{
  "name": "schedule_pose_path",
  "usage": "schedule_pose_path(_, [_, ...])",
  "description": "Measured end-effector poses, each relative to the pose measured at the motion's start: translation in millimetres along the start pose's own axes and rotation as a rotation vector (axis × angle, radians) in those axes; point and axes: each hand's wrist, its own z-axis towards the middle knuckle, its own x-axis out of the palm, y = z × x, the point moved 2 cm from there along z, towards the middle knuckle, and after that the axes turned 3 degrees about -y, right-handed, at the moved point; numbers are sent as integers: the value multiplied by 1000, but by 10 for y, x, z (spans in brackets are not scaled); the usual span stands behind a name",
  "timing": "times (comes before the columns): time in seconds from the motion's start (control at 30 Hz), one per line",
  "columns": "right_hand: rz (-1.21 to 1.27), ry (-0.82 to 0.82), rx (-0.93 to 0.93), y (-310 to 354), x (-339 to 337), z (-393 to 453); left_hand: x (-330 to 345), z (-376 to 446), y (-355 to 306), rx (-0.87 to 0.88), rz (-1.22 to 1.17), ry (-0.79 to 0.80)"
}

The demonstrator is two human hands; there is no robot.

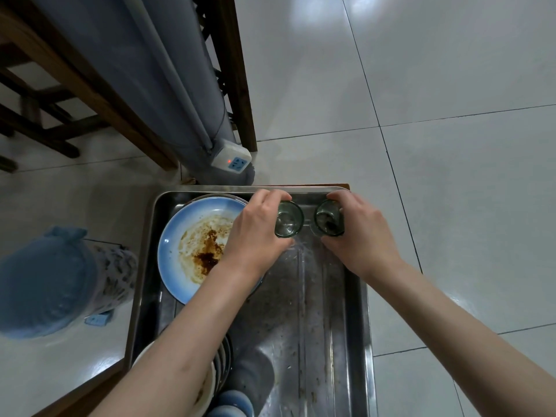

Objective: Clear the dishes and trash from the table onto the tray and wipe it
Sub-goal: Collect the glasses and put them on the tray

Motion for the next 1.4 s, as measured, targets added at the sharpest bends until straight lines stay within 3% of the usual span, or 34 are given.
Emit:
schedule_pose_path(0.67, [-23, 5, 1, 35, 22, 14, 31, 19, 12, -16, -4, -12])
schedule_pose_path(1.0, [-7, 92, 21, 72, -44, -33, 16, -22, 25, -21, 7, 1])
schedule_pose_path(1.4, [-32, 97, -51, 338, -574, -438, -624, -480, -100, -102, 108, -24])
